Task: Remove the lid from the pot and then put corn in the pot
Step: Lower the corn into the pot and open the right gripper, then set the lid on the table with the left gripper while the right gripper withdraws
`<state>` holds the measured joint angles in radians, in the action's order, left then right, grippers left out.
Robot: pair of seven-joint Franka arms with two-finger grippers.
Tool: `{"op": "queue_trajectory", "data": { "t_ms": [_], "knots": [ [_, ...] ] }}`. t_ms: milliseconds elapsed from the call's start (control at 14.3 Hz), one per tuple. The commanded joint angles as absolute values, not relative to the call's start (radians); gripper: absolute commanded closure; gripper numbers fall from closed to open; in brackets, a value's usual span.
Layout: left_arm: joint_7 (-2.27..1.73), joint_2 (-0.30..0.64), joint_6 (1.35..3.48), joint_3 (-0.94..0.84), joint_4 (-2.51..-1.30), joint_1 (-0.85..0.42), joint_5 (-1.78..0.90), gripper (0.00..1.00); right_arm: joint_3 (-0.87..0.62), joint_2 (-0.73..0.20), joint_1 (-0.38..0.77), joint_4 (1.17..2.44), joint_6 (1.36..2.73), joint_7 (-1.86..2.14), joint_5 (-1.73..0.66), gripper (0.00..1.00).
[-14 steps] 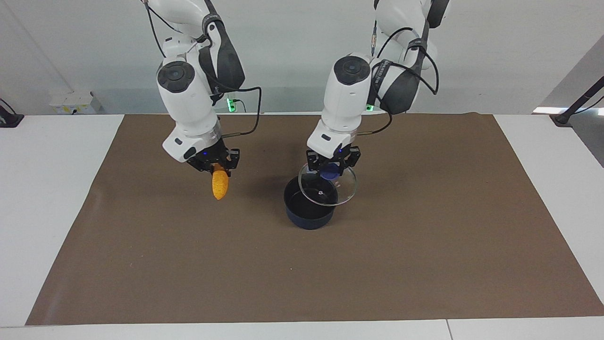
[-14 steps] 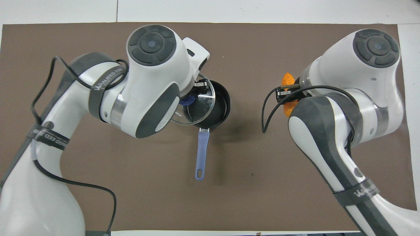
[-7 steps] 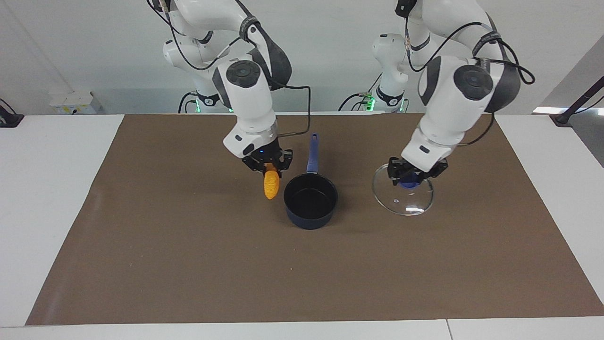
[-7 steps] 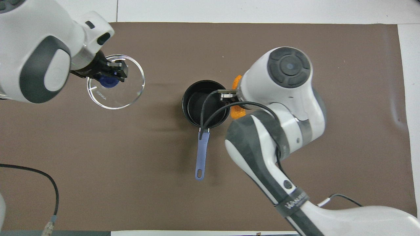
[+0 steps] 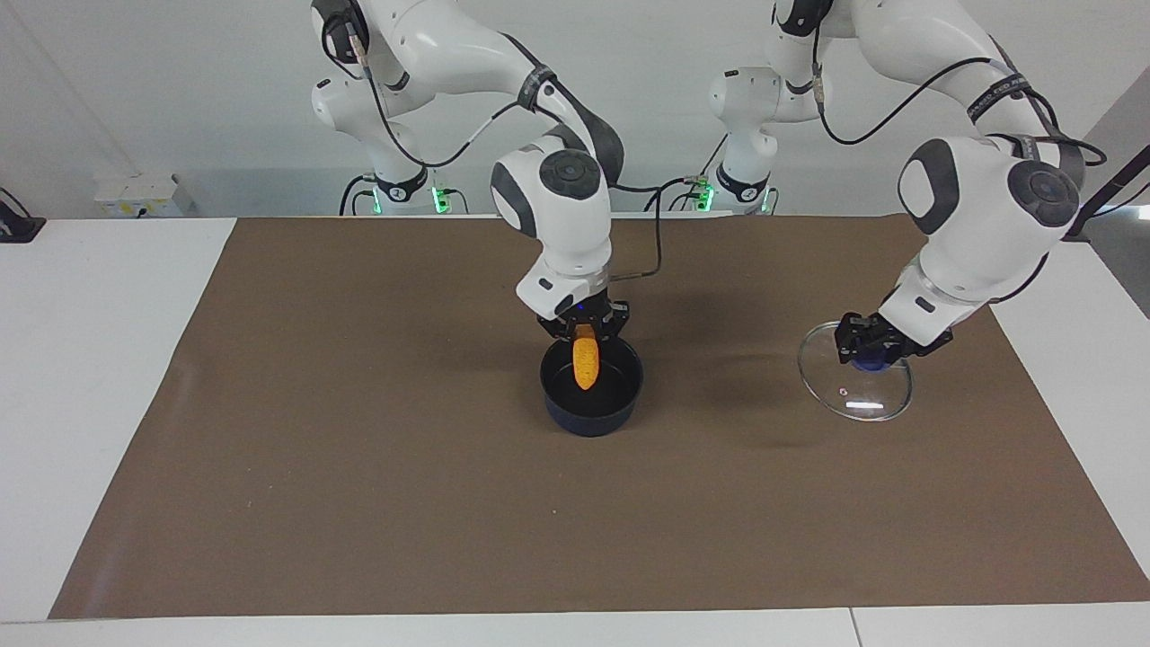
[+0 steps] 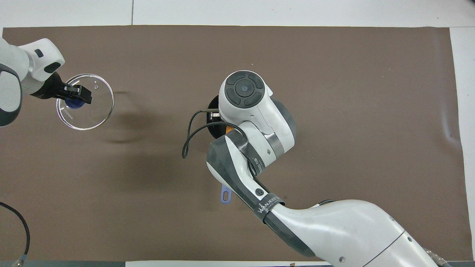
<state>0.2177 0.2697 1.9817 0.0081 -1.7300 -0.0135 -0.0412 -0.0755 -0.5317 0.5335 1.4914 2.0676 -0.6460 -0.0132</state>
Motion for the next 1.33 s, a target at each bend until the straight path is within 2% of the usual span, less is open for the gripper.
{"op": "queue_trajectory", "data": {
  "t_ms": [0, 349, 419, 488, 558, 628, 698, 767, 907, 1047, 1256],
  "knots": [
    [0.253, 0.201, 2.133, -0.002, -1.913, 0.003, -0.052, 0.99, -0.078, -0.525, 0.529, 1.535, 2.077, -0.669, 0.002, 1.00],
    [0.250, 0.209, 2.238, -0.002, -2.019, 0.003, -0.052, 0.99, -0.077, -0.520, 0.522, 1.569, 2.158, -0.670, 0.002, 1.00],
    [0.250, 0.210, 2.253, -0.002, -2.029, 0.003, -0.052, 0.99, -0.077, -0.520, 0.519, 1.569, 2.155, -0.670, 0.005, 0.71],
    [0.252, 0.215, 2.272, -0.002, -2.042, 0.003, -0.052, 0.99, -0.075, -0.520, 0.518, 1.562, 2.154, -0.669, 0.020, 0.01],
    [0.252, 0.218, 2.276, -0.002, -2.042, 0.003, -0.052, 0.98, -0.074, -0.519, 0.514, 1.545, 2.135, -0.666, 0.038, 0.00],
    [0.253, 0.219, 2.267, -0.002, -2.039, 0.003, -0.052, 0.76, -0.074, -0.520, 0.506, 1.513, 2.117, -0.667, 0.044, 0.00],
    [0.256, 0.221, 2.264, -0.002, -2.034, 0.003, -0.051, 0.20, -0.071, -0.520, 0.508, 1.490, 2.097, -0.667, 0.048, 0.00],
    [0.258, 0.224, 2.257, -0.002, -2.022, -0.003, -0.051, 0.00, -0.068, -0.514, 0.506, 1.462, 2.071, -0.666, 0.051, 0.00],
    [0.258, 0.212, 2.197, -0.002, -1.982, -0.011, -0.049, 0.00, -0.061, -0.454, 0.474, 1.450, 2.001, -0.657, 0.064, 0.00],
    [0.247, 0.199, 2.075, -0.005, -1.880, -0.014, -0.049, 0.00, -0.066, -0.367, 0.404, 1.463, 1.926, -0.621, 0.066, 0.00],
    [0.200, 0.151, 1.904, -0.008, -1.751, -0.015, -0.049, 0.00, -0.066, -0.255, 0.304, 1.468, 1.734, -0.451, 0.052, 0.00]
  ]
}}
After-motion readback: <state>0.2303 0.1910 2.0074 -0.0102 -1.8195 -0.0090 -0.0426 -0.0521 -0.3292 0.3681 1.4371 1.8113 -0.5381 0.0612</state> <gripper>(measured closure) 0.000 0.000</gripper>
